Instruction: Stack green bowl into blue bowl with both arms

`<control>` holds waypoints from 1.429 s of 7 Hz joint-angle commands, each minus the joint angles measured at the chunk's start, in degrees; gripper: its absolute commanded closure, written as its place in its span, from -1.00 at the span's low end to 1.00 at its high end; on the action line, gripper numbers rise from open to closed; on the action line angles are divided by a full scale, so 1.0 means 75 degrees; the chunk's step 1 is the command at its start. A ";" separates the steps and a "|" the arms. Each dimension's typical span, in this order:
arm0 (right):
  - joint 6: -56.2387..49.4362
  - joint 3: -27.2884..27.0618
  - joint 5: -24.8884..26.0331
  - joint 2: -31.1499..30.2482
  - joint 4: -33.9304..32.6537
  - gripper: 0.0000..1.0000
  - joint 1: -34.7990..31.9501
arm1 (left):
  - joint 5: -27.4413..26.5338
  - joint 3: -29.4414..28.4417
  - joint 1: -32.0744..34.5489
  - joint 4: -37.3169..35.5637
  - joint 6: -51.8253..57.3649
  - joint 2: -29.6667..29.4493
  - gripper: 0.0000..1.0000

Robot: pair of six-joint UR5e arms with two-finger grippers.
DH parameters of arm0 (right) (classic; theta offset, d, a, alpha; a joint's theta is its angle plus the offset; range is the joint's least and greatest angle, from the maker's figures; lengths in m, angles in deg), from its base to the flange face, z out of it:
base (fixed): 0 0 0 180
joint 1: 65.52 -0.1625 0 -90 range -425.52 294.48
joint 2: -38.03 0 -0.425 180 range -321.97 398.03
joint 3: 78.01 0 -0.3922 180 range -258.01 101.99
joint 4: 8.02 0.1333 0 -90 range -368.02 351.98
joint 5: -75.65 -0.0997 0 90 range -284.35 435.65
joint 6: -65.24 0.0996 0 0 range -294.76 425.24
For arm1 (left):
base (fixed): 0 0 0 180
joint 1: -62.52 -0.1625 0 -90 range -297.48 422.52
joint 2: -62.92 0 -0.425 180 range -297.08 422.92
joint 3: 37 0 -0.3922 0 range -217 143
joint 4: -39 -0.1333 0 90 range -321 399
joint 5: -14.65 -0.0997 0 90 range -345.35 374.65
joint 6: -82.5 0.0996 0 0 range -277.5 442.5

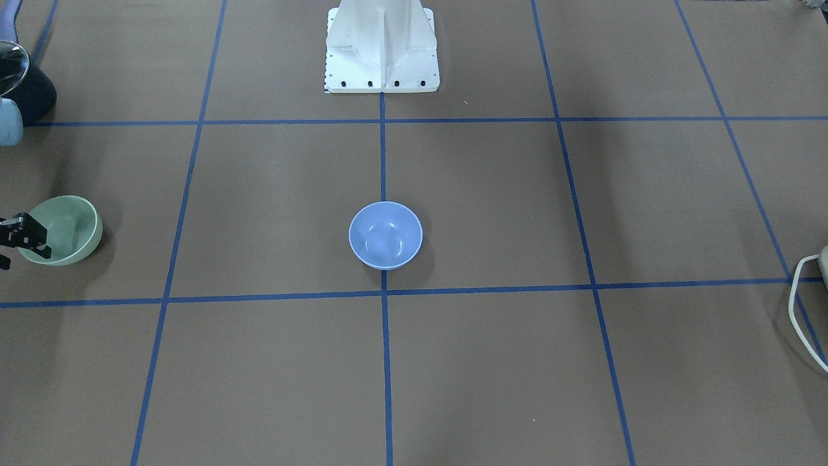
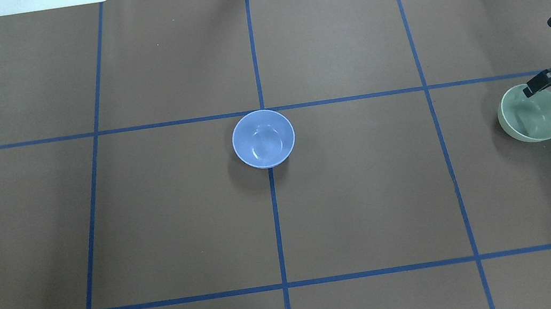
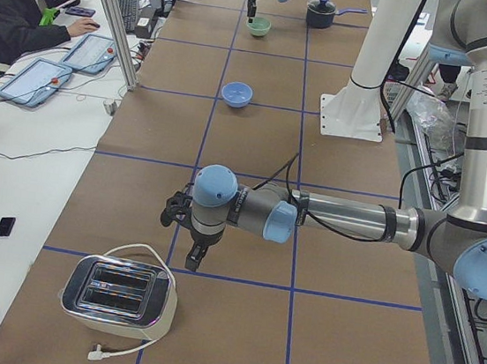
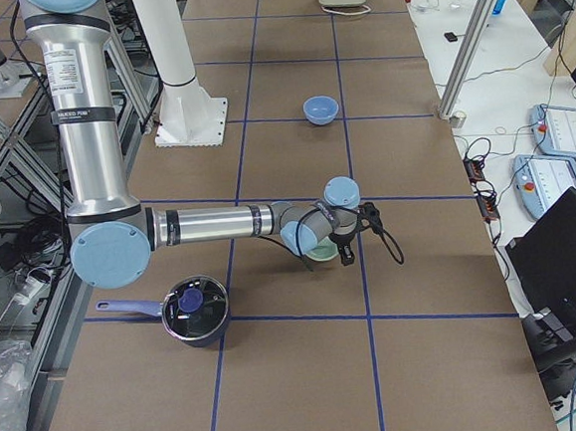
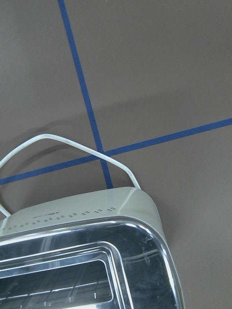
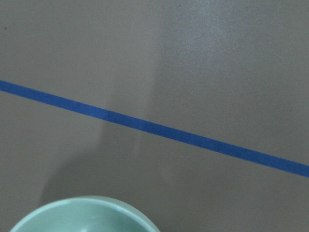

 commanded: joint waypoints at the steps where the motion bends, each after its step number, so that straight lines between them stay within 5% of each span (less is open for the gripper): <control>1: -0.0026 -0.0054 0.0146 -0.0065 0.0013 1.00 0.0012 | 0.0001 -0.0010 0.0000 0.0002 -0.0040 0.0009 -0.95; 6: 0.0393 -0.0441 -0.0088 0.0027 -0.0092 1.00 0.0012 | -0.0010 -0.0115 0.0000 -0.0022 -0.0203 -0.0003 -0.95; 10: 0.4041 -0.0978 -0.0065 0.1500 -0.0150 1.00 0.0969 | 0.0269 -0.0068 0.0012 0.0037 -0.1317 0.0348 -0.95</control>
